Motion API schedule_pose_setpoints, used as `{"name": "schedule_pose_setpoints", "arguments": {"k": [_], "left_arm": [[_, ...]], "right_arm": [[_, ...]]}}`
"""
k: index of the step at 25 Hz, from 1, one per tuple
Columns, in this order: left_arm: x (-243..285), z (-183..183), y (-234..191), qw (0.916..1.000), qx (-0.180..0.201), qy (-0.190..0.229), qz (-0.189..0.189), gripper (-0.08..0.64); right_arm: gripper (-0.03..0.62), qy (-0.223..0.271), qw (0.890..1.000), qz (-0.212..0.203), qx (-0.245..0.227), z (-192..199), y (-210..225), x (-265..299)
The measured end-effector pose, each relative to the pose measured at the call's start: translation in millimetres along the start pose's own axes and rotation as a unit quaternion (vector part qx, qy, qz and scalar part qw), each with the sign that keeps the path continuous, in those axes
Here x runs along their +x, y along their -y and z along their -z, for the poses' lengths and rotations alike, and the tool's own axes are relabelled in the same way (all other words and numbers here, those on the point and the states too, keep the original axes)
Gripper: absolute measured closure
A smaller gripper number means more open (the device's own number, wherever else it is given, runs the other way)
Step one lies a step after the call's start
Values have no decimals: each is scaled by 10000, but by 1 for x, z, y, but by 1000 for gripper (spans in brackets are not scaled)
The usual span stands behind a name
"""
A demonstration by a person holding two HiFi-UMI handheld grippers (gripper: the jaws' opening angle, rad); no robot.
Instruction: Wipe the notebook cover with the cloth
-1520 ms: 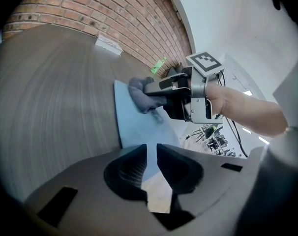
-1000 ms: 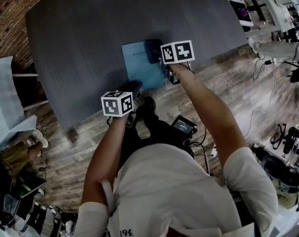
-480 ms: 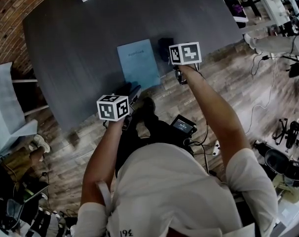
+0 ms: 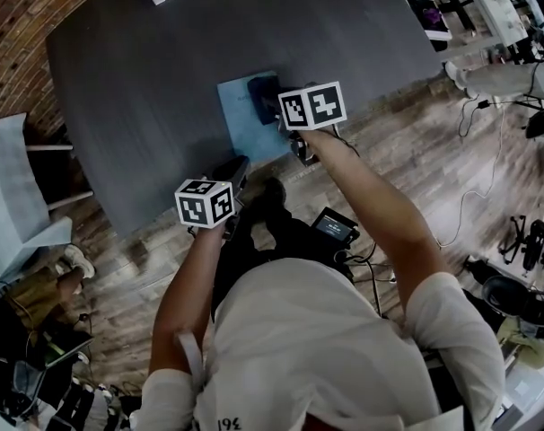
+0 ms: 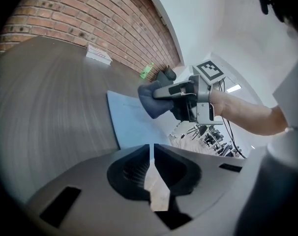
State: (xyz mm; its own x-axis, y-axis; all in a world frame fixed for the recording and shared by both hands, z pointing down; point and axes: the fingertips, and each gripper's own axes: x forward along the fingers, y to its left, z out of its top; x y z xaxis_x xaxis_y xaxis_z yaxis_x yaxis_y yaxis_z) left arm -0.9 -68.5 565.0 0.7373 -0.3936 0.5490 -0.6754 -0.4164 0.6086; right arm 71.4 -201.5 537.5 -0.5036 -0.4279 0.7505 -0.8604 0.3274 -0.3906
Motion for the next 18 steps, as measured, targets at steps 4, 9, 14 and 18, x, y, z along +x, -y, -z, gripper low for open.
{"name": "schedule_pose_setpoints", "arguments": {"k": [4,9,14,18], "left_arm": [[0,5,-5,9999,-67,-102,-12,525],[5,14,-12,9993,-242,-299,-24,525],[13,9,-10,9993,-231,-294,32,525],[21,12,-16,9981,-411,-467,-15,523]], "right_arm": [[485,-175,9988,-437,101,14,-40,26],[485,-422,9966,-645,295,33,-64,51],[485,-575,9967,-413,388,46,-46,59],[483,-610,9968,-372,355,47,-43,58]]}}
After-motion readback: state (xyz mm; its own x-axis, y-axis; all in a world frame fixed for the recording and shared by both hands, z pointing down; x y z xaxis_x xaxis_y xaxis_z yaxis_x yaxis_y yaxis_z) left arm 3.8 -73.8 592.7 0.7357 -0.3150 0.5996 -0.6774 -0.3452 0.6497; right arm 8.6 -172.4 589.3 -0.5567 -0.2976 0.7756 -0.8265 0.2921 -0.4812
